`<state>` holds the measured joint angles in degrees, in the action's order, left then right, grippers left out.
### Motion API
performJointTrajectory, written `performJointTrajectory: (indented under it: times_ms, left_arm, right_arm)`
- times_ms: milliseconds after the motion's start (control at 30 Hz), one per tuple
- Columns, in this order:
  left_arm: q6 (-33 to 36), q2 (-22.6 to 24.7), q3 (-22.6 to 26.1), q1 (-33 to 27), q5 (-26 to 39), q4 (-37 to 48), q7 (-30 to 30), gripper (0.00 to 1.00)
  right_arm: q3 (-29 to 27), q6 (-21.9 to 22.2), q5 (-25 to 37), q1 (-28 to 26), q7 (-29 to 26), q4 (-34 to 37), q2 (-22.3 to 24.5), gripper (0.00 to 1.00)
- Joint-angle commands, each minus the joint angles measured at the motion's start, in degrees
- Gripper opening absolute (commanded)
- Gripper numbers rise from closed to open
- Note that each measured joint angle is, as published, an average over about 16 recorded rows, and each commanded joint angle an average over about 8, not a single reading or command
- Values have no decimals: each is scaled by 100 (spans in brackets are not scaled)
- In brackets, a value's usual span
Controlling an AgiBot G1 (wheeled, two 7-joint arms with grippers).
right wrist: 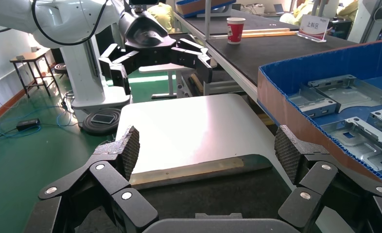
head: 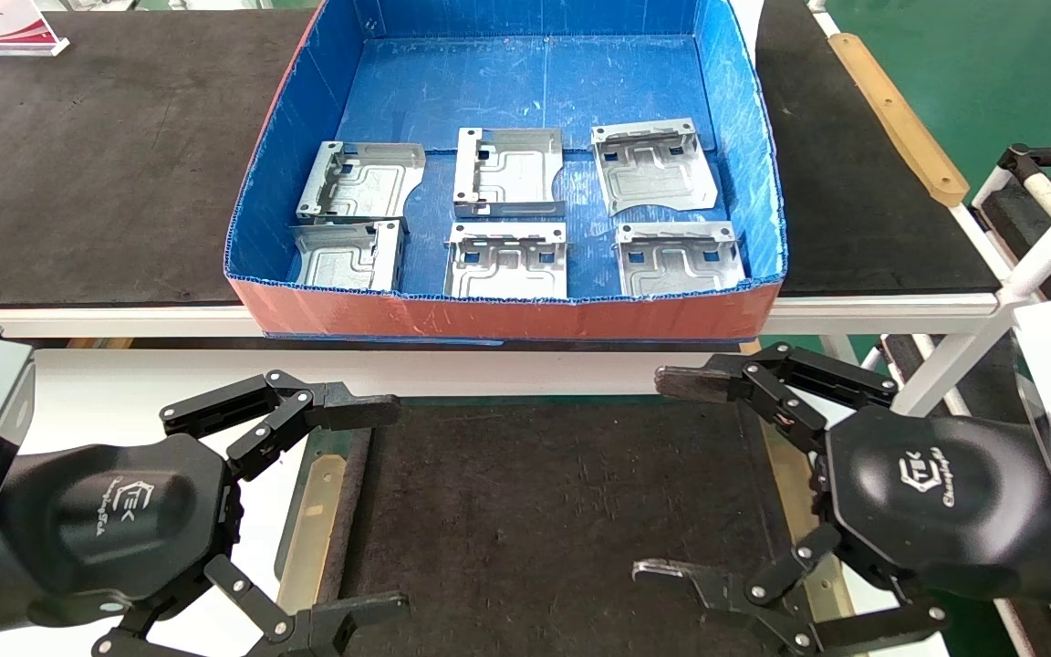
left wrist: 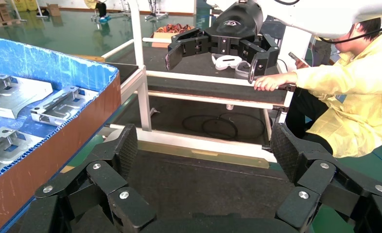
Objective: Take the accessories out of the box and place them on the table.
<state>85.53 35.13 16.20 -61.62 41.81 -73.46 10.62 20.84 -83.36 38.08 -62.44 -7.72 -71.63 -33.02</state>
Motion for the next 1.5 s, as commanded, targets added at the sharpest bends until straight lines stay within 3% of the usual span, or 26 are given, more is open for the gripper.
performJointTrajectory:
  times_ms: [33, 600, 867, 1500]
  left_arm:
    - [0, 0, 0, 0, 0, 0, 0, 100]
    - [-24, -5, 1, -1, 20, 7, 10, 100]
    - [-398, 51, 46, -83, 293, 44, 69, 100]
    - [-2040, 1424, 476, -1439, 1583, 1339, 34, 100]
  right_arm:
    - [0, 0, 0, 0, 0, 0, 0, 100]
    - [0, 0, 0, 0, 0, 0, 0, 100]
    - [0, 0, 0, 0, 0, 0, 0, 100]
    - [1, 0, 0, 0, 1, 1, 0, 100]
